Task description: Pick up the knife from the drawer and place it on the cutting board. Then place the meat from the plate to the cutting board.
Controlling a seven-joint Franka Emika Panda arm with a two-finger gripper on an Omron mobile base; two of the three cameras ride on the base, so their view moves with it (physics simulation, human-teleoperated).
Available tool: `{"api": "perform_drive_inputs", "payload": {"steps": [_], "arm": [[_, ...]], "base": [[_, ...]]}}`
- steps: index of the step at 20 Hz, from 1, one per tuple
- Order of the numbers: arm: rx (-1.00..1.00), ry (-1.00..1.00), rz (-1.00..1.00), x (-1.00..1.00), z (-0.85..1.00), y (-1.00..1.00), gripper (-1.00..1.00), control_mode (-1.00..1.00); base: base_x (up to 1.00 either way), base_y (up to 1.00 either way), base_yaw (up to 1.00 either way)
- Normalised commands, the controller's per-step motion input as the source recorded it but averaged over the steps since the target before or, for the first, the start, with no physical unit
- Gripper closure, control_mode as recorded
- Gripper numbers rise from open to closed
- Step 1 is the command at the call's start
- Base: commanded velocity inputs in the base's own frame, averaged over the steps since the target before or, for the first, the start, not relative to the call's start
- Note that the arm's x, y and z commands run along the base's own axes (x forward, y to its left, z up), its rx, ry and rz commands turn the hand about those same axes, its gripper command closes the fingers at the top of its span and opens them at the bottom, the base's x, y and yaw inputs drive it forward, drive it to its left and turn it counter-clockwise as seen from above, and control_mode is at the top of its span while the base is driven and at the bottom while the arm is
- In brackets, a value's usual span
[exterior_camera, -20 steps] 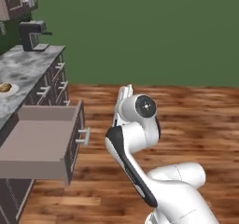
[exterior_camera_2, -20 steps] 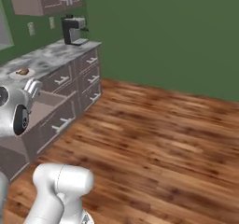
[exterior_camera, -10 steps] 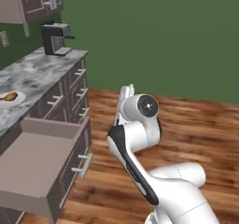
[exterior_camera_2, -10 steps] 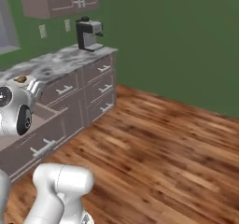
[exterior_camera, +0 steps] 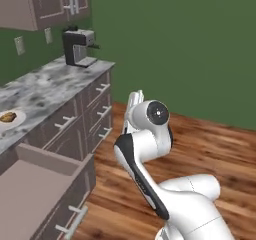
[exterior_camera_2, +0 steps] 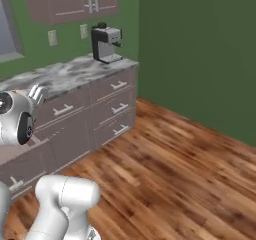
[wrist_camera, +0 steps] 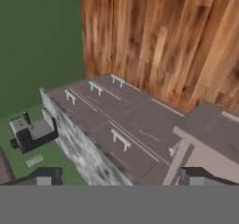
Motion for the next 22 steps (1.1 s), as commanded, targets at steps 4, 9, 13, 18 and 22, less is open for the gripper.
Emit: {"api": "perform_drive_inputs", "payload": {"steps": [4,9,13,18,22], "arm": [[0.0,0.0,0.0,0.0,0.0,0.0,-1.0,1.0],[0.0,0.0,0.0,0.0,0.0,0.0,-1.0,1.0],[0.0,0.0,0.0,0.0,0.0,0.0,-1.0,1.0],[0.0,0.0,0.0,0.0,0.0,0.0,-1.0,1.0],[0.0,0.0,0.0,0.0,0.0,0.0,-1.0,1.0]], "base": [[1.0,-0.63,0.41],[1.0,-0.46,0.47],[1.0,-0.4,0.51],[1.0,-0.35,0.52],[1.0,-0.16,0.44]]}}
